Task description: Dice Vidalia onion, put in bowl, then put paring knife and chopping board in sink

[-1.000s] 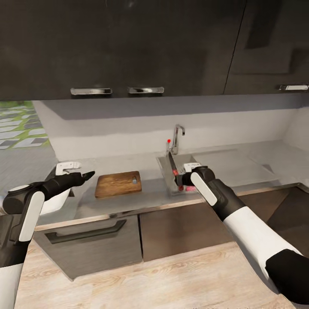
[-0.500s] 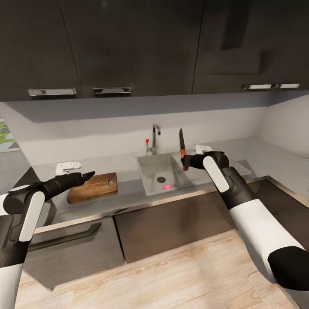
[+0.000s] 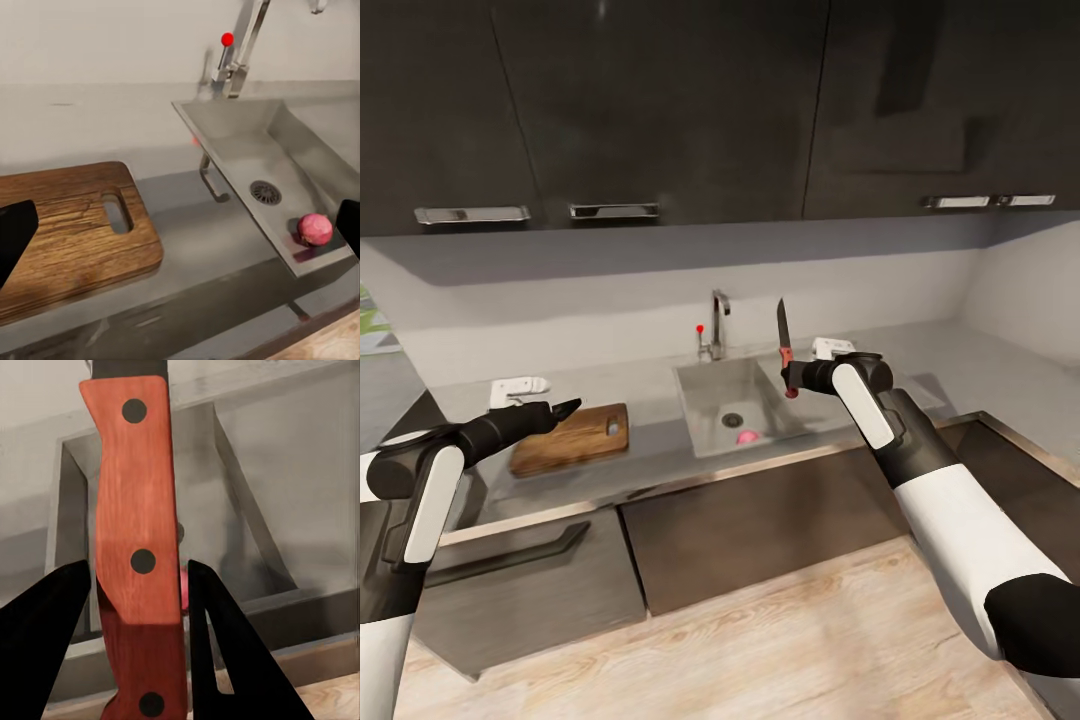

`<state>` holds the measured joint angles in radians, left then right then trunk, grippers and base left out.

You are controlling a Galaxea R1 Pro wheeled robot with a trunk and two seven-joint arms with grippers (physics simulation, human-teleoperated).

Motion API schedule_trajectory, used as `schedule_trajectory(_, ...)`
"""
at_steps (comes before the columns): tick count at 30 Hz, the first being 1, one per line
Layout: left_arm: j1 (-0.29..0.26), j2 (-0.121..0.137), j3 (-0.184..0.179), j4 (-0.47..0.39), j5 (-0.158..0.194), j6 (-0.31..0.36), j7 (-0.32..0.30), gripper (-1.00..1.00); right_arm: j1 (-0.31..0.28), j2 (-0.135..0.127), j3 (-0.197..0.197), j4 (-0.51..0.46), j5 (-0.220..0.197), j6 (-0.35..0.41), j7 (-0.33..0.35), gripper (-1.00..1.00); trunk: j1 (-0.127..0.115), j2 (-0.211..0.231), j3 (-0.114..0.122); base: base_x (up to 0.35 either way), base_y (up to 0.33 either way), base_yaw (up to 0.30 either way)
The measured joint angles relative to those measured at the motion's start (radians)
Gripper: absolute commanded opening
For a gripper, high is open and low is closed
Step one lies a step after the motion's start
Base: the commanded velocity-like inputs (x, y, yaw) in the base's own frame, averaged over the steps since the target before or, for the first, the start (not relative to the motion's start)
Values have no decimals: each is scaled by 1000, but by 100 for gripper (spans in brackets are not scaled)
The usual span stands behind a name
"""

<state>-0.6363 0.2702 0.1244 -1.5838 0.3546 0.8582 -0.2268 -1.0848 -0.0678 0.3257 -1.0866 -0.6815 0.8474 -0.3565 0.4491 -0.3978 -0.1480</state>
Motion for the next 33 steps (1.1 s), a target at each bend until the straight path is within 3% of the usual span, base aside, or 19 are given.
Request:
schedule_trajectory(13,0,0,-1,-1,0,0,0,100,1,-1,2,-13,8,-11,-4,-100,0,0,0,181,-261,0)
schedule_trajectory(17,1,0,0,-2,0,0,0,100,3,-1,7,-15,10,-69,-8,-100,0,0,0,182,-268,0)
schedule_trajectory(23,0,0,-1,-1,0,0,0,100,32,-2,50,-19,14,-192,-13,-100,0,0,0,179,-268,0)
schedule_trajectory(28,0,0,-1,-1,0,0,0,100,69,-4,59,-30,68,-293,-17,-100,0,0,0,171,-268,0)
schedule_trajectory(33,0,-1,-2,-2,0,0,0,100,81,-4,60,-33,79,-320,-17,-100,0,0,0,152,-241,0)
